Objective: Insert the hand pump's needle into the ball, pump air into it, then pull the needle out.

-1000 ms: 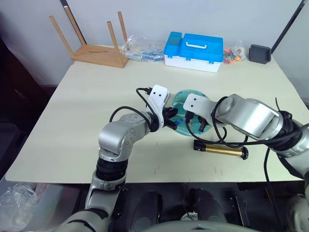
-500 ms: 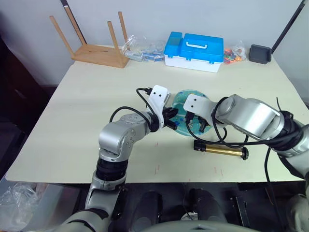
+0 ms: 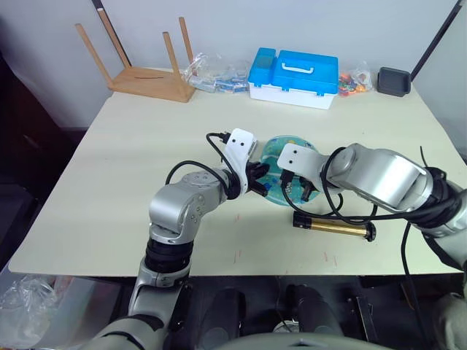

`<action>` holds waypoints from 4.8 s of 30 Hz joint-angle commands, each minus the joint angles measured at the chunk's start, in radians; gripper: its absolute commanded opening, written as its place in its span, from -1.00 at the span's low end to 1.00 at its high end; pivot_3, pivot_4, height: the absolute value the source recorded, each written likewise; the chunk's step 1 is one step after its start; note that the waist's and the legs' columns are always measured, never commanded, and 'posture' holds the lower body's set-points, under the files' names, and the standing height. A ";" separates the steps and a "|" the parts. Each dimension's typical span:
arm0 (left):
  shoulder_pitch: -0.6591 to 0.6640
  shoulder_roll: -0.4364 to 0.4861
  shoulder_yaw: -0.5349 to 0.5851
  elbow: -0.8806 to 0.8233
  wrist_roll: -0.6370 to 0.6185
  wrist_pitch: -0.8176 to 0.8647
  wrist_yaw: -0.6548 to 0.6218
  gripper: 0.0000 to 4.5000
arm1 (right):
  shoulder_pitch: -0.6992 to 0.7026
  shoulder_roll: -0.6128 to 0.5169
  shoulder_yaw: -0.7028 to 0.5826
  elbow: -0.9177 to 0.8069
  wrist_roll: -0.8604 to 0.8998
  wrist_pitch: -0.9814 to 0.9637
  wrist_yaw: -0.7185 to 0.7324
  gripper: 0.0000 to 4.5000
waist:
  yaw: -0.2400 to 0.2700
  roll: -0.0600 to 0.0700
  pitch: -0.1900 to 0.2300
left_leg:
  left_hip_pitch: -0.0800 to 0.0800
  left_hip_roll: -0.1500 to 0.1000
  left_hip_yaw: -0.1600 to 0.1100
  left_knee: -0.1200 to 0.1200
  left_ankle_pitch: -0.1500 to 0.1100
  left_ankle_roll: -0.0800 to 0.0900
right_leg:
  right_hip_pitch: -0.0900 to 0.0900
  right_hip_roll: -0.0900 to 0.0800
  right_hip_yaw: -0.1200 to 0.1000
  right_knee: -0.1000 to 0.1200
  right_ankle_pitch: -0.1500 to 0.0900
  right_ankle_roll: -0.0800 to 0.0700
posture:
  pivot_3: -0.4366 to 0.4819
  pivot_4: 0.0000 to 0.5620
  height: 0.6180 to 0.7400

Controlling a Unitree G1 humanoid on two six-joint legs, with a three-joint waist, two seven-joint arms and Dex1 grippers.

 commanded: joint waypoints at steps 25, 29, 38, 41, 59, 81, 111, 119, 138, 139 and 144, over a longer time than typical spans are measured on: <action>0.015 0.005 -0.021 -0.004 -0.004 0.008 0.003 -1.00 | -0.009 -0.026 -0.002 -0.013 0.003 0.005 -0.021 -0.85 | 0.002 0.000 0.000 | -0.001 0.000 -0.001 0.000 0.000 0.000 | 0.000 0.000 -0.001 -0.001 -0.002 -0.003 | -0.05 -0.47 1.00; 0.015 0.006 -0.020 -0.005 -0.004 0.009 0.003 -1.00 | -0.005 -0.029 0.010 -0.015 0.003 0.005 -0.023 -0.85 | 0.002 0.000 0.000 | -0.001 0.000 -0.001 0.000 0.000 0.000 | 0.000 0.000 -0.001 -0.001 -0.002 -0.003 | -0.05 -0.47 1.00; 0.014 0.007 -0.020 -0.004 -0.004 0.008 0.003 -1.00 | 0.002 -0.041 0.022 -0.012 0.000 0.005 -0.027 -0.85 | 0.002 0.000 0.000 | -0.001 0.000 -0.001 0.000 0.000 0.000 | 0.000 0.000 -0.001 -0.001 -0.002 -0.003 | -0.05 -0.47 1.00; 0.014 0.007 -0.021 -0.003 -0.004 0.006 0.003 -1.00 | 0.004 -0.046 0.021 -0.012 -0.001 0.005 -0.029 -0.85 | 0.003 0.000 0.000 | -0.001 0.000 -0.001 0.000 0.000 0.000 | 0.000 0.000 -0.001 -0.001 -0.002 -0.003 | -0.05 -0.47 1.00; 0.015 0.012 -0.031 -0.001 -0.002 -0.005 -0.002 -1.00 | 0.006 -0.034 0.033 0.016 -0.015 0.005 -0.037 -0.85 | 0.003 0.000 0.000 | -0.001 0.000 -0.001 0.000 0.000 0.000 | 0.000 0.000 -0.001 -0.001 -0.002 -0.003 | -0.05 -0.47 1.00; 0.023 0.005 -0.038 -0.009 -0.003 -0.013 0.007 -1.00 | -0.012 -0.019 0.098 0.030 -0.048 0.005 -0.003 -0.85 | 0.002 0.000 0.000 | 0.001 0.000 -0.003 0.000 0.000 0.000 | 0.004 0.000 -0.003 -0.004 -0.002 -0.003 | -0.05 -0.47 1.00; 0.034 0.022 -0.050 -0.009 0.002 -0.046 0.004 -1.00 | -0.051 -0.011 0.184 0.063 -0.160 -0.117 0.159 -0.85 | -0.003 0.000 0.000 | 0.002 0.002 -0.006 0.000 0.000 0.000 | 0.007 0.001 -0.007 -0.008 0.000 -0.005 | -0.05 -0.47 1.00; 0.035 0.020 -0.044 -0.009 0.002 -0.044 0.009 -1.00 | -0.044 -0.034 0.200 0.047 -0.190 -0.134 0.201 -0.85 | -0.002 0.000 0.000 | 0.002 0.002 -0.006 0.000 0.000 0.000 | 0.007 0.001 -0.007 -0.008 0.000 -0.005 | -0.05 -0.47 1.00; 0.037 0.016 -0.045 -0.011 -0.001 -0.044 0.015 -1.00 | -0.030 -0.035 0.217 0.043 -0.247 -0.165 0.245 -0.85 | -0.001 0.000 0.000 | 0.002 0.002 -0.006 0.000 0.000 0.000 | 0.007 0.000 -0.007 -0.008 0.000 -0.005 | -0.05 -0.47 1.00; 0.037 0.015 -0.046 -0.011 -0.001 -0.044 0.015 -1.00 | -0.029 -0.034 0.216 0.045 -0.250 -0.167 0.247 -0.85 | -0.001 0.000 0.000 | 0.002 0.002 -0.006 0.000 0.000 0.000 | 0.007 0.000 -0.007 -0.008 0.000 -0.005 | -0.05 -0.47 1.00; 0.039 0.018 -0.053 -0.011 -0.002 -0.045 0.011 -1.00 | -0.028 -0.001 0.183 0.084 -0.256 -0.156 0.249 -0.85 | -0.003 0.000 0.000 | 0.002 0.003 -0.006 0.000 0.000 0.000 | 0.007 0.000 -0.006 -0.008 0.000 -0.005 | -0.05 -0.47 1.00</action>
